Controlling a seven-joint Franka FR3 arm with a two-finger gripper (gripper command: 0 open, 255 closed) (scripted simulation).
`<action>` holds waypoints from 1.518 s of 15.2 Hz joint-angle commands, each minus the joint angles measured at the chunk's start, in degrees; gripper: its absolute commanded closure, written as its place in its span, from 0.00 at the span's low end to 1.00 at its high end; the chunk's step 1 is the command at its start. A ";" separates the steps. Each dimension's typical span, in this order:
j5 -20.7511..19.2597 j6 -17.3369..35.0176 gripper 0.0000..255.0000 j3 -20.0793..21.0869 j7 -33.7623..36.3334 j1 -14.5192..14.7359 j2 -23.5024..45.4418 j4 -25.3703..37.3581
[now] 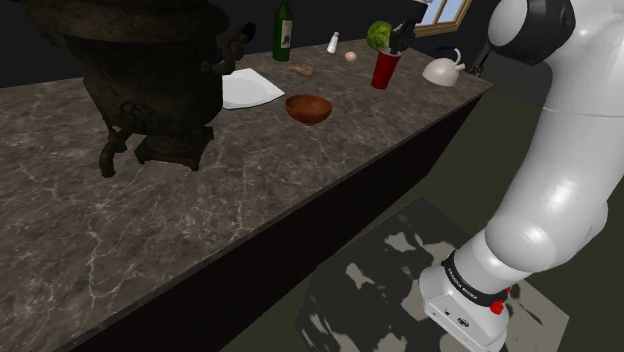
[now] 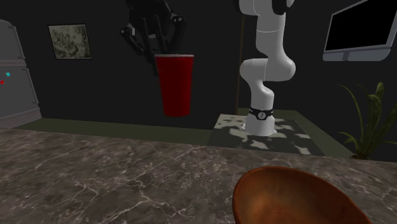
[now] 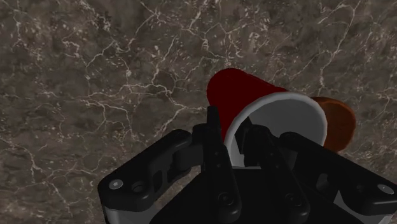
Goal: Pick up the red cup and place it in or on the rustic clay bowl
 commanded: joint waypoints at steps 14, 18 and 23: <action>1.75 -5.56 1.00 5.31 17.96 10.08 6.63 14.62; 2.93 -9.36 1.00 6.72 22.60 11.26 12.15 24.63; 2.29 -3.74 1.00 6.37 21.66 12.78 9.54 16.23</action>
